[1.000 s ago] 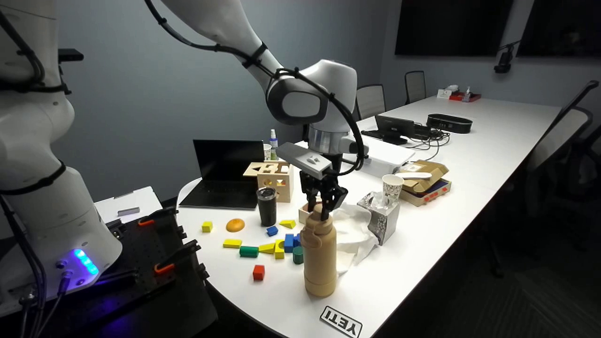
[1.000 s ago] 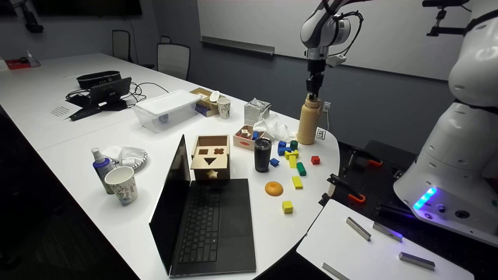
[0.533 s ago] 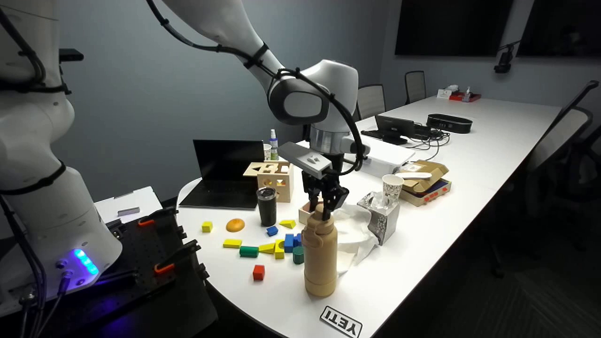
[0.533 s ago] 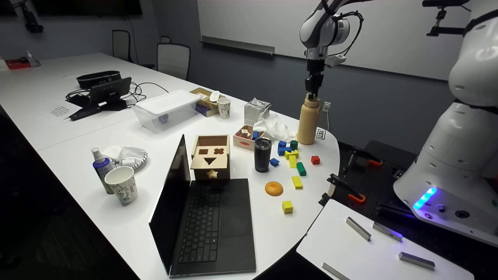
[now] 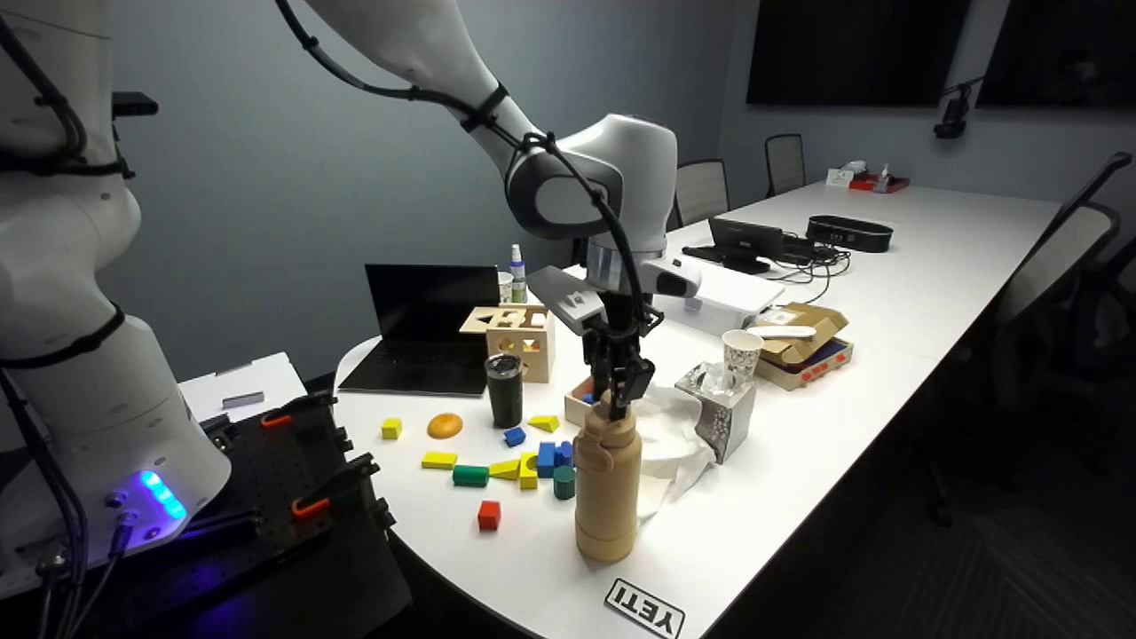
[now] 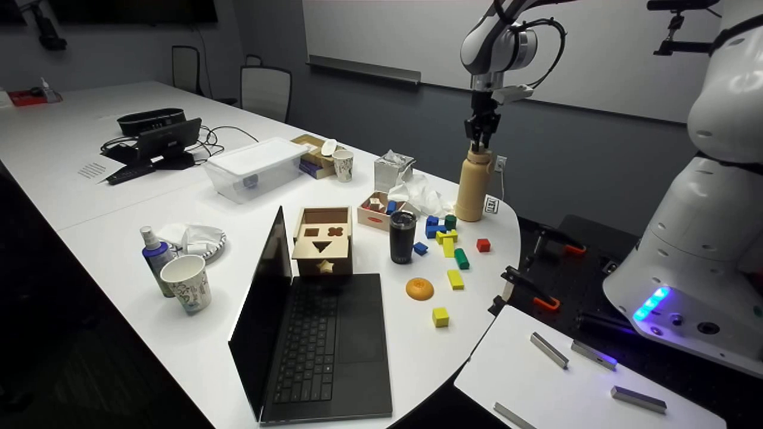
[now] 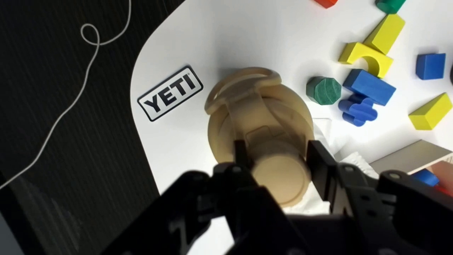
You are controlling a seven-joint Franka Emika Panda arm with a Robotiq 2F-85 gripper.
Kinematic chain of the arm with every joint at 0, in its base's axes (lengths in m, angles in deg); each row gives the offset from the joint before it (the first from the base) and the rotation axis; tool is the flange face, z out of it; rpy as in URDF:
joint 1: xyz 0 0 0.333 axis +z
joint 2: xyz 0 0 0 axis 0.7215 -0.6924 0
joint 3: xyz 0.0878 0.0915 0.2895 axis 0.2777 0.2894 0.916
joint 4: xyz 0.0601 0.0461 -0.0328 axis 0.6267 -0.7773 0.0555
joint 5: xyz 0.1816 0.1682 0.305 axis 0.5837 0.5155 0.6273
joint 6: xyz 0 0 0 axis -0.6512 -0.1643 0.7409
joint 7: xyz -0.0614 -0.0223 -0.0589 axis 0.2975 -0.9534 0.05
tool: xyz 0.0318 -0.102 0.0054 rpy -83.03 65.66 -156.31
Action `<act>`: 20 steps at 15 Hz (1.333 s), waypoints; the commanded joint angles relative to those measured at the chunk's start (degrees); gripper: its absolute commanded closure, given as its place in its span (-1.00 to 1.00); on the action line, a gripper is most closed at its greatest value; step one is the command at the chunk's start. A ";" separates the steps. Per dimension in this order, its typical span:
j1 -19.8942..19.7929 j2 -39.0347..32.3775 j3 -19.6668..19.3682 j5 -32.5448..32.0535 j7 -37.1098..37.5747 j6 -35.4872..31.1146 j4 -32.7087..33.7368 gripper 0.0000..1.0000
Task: Twist the lid of the bottle
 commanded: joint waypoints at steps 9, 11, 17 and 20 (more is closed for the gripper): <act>5.92 -0.08 -3.97 -0.26 26.27 -1.15 -1.01 0.58; 6.86 -0.36 -4.59 -0.60 30.71 -0.82 -0.75 0.58; 8.87 -0.61 -6.17 -0.74 38.98 -0.42 -0.55 0.58; 9.08 -0.39 -6.31 -0.30 40.31 -0.03 -0.48 0.58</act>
